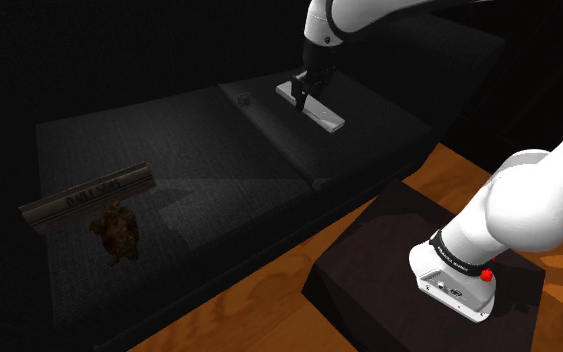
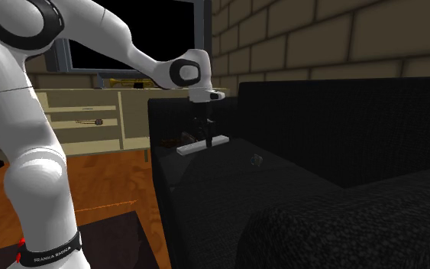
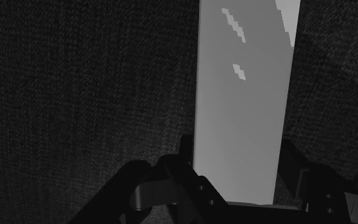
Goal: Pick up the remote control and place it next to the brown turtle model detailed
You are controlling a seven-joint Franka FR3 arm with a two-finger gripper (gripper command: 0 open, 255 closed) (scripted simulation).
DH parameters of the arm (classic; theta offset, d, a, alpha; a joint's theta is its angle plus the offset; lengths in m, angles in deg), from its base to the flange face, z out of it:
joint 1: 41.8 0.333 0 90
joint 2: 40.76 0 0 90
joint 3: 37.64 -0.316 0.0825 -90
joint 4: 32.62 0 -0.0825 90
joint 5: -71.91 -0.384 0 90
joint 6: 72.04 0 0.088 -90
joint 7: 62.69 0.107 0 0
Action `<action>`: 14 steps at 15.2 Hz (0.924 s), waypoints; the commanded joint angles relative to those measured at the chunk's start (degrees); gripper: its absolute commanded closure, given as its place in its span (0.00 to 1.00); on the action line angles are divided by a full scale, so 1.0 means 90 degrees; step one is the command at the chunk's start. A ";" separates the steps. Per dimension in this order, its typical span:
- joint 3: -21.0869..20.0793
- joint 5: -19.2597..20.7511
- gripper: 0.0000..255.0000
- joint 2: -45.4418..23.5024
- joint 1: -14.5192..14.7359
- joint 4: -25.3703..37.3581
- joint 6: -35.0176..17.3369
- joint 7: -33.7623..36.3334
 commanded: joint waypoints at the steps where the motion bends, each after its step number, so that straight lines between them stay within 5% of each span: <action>1: -0.0194 0.0001 1.00 -0.0189 0.0125 0.0194 0.0014 0.0327; 14: -0.1204 0.0405 1.00 -0.1827 0.0973 0.2125 0.0419 0.2334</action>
